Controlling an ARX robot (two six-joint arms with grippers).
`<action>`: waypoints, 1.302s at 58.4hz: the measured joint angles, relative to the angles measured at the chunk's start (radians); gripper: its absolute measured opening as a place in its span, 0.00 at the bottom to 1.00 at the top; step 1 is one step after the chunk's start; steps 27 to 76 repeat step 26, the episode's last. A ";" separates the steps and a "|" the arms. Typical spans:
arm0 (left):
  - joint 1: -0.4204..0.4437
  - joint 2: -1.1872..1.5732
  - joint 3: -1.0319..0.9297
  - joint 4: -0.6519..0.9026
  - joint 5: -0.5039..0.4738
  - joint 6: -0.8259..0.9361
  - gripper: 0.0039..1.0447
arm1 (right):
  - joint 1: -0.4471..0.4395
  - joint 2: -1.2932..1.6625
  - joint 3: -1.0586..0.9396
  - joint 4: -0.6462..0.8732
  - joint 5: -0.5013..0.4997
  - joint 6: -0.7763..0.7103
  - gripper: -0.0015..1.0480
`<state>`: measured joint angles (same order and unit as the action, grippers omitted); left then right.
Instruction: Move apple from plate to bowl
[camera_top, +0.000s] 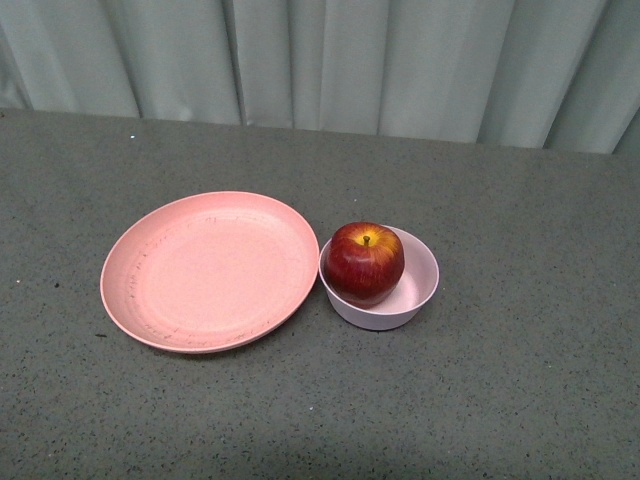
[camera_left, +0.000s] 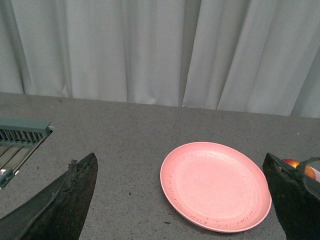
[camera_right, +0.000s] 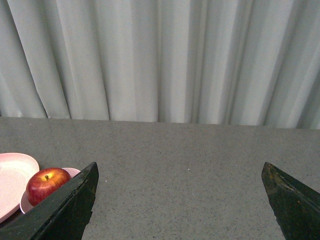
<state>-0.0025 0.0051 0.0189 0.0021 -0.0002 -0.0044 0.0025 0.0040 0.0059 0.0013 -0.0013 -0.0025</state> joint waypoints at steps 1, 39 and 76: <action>0.000 0.000 0.000 0.000 0.000 0.000 0.94 | 0.000 0.000 0.000 0.000 0.000 0.000 0.91; 0.000 0.000 0.000 0.000 0.000 0.000 0.94 | 0.000 0.000 0.000 0.000 0.000 0.000 0.91; 0.000 0.000 0.000 0.000 0.000 0.000 0.94 | 0.000 0.000 0.000 0.000 0.000 0.000 0.91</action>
